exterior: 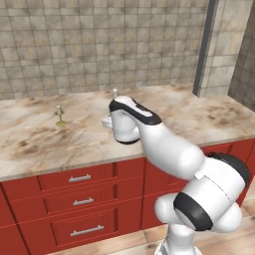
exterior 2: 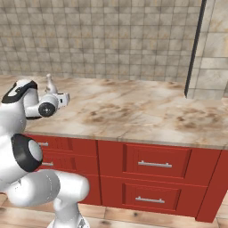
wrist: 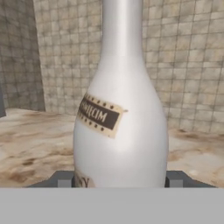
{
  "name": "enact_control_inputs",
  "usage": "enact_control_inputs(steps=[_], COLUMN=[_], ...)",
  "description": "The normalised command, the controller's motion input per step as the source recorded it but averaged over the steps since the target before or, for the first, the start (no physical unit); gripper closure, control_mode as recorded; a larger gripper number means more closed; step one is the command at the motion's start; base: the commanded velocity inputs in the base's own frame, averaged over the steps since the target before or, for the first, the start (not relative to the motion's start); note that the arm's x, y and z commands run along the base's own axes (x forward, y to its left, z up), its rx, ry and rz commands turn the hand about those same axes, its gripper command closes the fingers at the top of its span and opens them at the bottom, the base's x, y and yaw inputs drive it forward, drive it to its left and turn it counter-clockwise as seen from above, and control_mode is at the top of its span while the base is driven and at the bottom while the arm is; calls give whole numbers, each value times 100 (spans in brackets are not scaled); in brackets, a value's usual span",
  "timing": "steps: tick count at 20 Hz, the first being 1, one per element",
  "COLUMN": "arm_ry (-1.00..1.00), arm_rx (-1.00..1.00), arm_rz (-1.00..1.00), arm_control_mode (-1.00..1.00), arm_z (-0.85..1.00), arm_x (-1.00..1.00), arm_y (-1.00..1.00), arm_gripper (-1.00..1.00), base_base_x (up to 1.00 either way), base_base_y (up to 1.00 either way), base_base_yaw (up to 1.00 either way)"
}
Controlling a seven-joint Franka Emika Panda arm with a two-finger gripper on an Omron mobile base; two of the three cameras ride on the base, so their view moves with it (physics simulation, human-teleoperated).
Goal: Open the cabinet directly in front. Then move the liquor and the cup to the dining counter with the candle on it.
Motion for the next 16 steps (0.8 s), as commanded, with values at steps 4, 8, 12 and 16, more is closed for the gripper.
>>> enact_control_inputs(steps=[4, 8, 12, 16], arm_ry=[2, 1, 2, 5], arm_rx=[1, 0, 1, 3], arm_rz=[0, 0, 0, 0], arm_control_mode=[-100, -100, -100, -100], arm_z=[-16, -6, 0, 0], arm_x=[4, 9, 28, 39], arm_y=[0, 0, -1, -9], arm_gripper=[100, 100, 100, 100], base_base_x=[0, 0, 0, 0], base_base_y=[0, 0, 0, 0], base_base_yaw=[0, 0, 0, 0])
